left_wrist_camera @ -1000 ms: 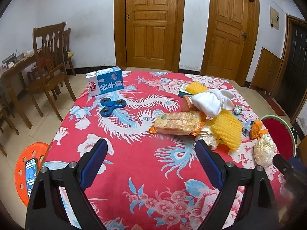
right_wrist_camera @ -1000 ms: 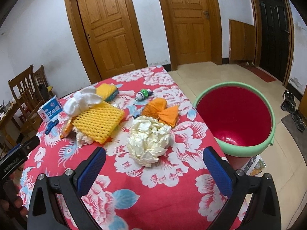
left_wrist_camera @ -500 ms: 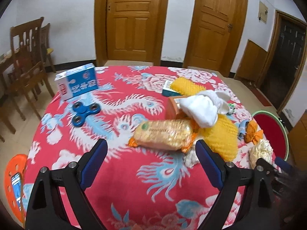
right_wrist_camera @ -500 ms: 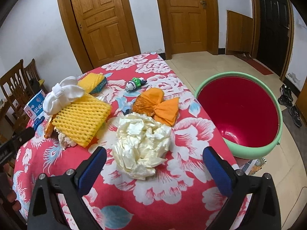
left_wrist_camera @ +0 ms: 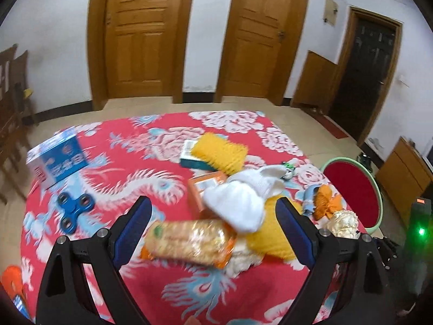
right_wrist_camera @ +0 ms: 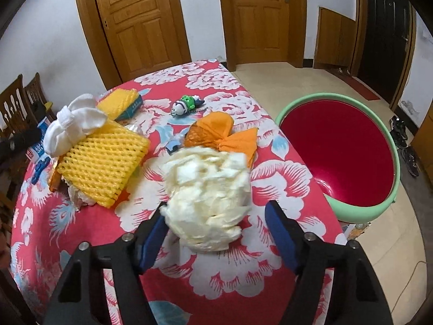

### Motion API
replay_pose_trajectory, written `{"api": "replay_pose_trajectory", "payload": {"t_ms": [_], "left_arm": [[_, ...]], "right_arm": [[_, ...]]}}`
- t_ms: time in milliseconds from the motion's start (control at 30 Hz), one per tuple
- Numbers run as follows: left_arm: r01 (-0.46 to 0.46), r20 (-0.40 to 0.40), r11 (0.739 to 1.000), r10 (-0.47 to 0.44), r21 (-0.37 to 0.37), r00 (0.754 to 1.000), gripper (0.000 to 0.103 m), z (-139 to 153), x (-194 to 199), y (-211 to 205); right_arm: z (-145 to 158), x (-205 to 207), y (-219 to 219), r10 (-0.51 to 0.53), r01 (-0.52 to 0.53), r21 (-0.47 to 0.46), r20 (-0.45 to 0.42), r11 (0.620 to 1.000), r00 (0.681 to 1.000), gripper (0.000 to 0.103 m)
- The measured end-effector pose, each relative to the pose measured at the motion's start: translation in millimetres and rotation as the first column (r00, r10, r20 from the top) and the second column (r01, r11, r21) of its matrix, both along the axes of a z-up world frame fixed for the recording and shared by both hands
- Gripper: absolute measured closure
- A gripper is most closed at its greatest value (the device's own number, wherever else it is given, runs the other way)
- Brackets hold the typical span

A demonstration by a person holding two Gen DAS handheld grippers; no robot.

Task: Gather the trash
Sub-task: 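Grasp the crumpled white tissue with the right tool while the left tool grasps the white cloth, then carry the tissue and cloth over the red bin and open both tools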

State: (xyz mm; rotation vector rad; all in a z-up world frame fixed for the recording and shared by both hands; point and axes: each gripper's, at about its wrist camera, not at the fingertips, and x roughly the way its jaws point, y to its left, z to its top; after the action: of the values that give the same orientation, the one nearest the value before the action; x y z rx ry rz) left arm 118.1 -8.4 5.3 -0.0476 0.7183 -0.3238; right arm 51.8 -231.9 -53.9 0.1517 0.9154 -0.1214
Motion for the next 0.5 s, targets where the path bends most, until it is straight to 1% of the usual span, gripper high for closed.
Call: {"api": "replay_pose_trajectory", "payload": {"t_ms": [100, 133, 167, 200, 267, 333, 367, 400, 433, 467, 500], "left_arm": [[0.030, -0.029, 1.000, -0.030, 0.002, 0.999, 0.011, -6, 10, -7], [0.036, -0.031, 0.999, -0.036, 0.007, 0.999, 0.012, -7, 13, -9], [0.036, -0.031, 0.999, -0.035, 0.018, 0.999, 0.019, -8, 14, -10], [0.029, -0.033, 0.999, -0.028, 0.033, 0.999, 0.023, -10, 16, -12], [0.014, -0.045, 0.999, -0.012, 0.032, 0.999, 0.034, -12, 18, -14], [0.012, -0.069, 1.000, -0.011, 0.023, 0.998, 0.040, -15, 19, -17], [0.014, -0.074, 1.000, -0.012, 0.023, 0.997, 0.043, -16, 18, -19], [0.017, -0.084, 1.000, -0.015, 0.020, 0.996, 0.046, -16, 17, -22], [0.020, -0.094, 1.000, -0.018, 0.013, 0.995, 0.054, -17, 17, -24], [0.024, -0.109, 1.000, -0.024, -0.001, 0.994, 0.058, -18, 17, -26], [0.026, -0.121, 0.999, -0.028, -0.020, 0.992, 0.061, -18, 16, -26]], "right_arm": [[0, 0, -1, -0.020, 0.020, 0.011, 0.003, 1.000, 1.000, 0.028], [0, 0, -2, -0.028, 0.028, 0.018, 0.005, 0.999, 1.000, 0.028], [1, 0, -2, -0.032, 0.032, 0.022, 0.008, 0.999, 0.999, 0.028], [1, 0, -2, -0.035, 0.035, 0.025, 0.013, 0.999, 0.999, 0.029], [1, -2, -3, -0.036, 0.035, 0.018, 0.016, 0.999, 0.999, 0.033], [2, -2, -6, -0.030, 0.030, 0.023, 0.018, 0.999, 0.999, 0.043], [3, -2, -8, -0.025, 0.024, 0.031, 0.017, 0.999, 1.000, 0.046], [4, -2, -10, -0.015, 0.014, 0.038, 0.015, 0.999, 1.000, 0.054], [4, -2, -12, -0.006, 0.006, 0.041, 0.013, 0.999, 1.000, 0.059], [4, -2, -13, 0.005, -0.005, 0.048, 0.014, 0.999, 1.000, 0.059], [4, -2, -14, 0.014, -0.015, 0.052, 0.014, 0.999, 1.000, 0.062]]}}
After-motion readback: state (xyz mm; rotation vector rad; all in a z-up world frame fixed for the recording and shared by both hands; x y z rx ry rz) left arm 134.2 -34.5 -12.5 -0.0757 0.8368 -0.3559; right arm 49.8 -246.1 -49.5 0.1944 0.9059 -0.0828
